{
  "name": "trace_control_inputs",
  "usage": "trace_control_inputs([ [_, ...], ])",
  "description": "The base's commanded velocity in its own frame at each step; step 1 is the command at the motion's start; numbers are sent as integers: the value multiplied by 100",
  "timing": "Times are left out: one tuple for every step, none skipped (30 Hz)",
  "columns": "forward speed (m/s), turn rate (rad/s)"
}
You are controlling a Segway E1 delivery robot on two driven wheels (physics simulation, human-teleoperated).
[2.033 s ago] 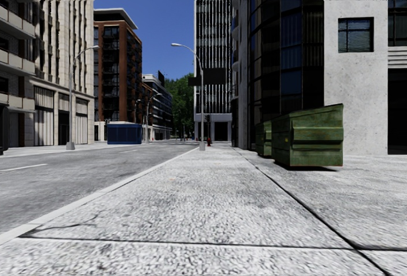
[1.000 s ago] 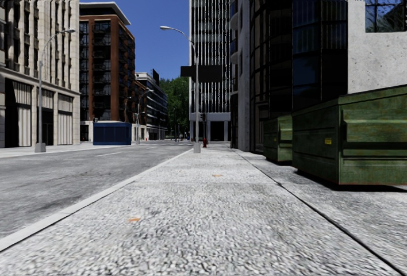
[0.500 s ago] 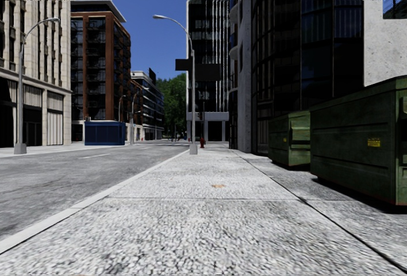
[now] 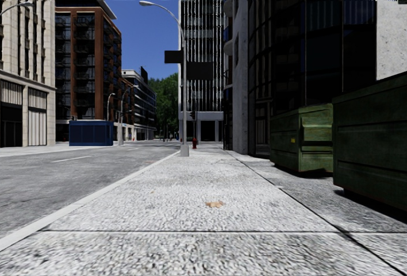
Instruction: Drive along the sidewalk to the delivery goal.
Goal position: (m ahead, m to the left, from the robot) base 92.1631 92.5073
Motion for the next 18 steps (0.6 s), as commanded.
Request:
trace_control_inputs([
  [200,0],
  [200,-5],
  [200,-5],
  [200,-30],
  [200,-40],
  [200,-43],
  [200,-43],
  [200,-44],
  [200,-44],
  [200,-32],
  [200,-32],
  [200,-23],
  [200,-9],
  [200,0],
  [200,0],
  [200,0],
  [200,0],
  [200,0],
])
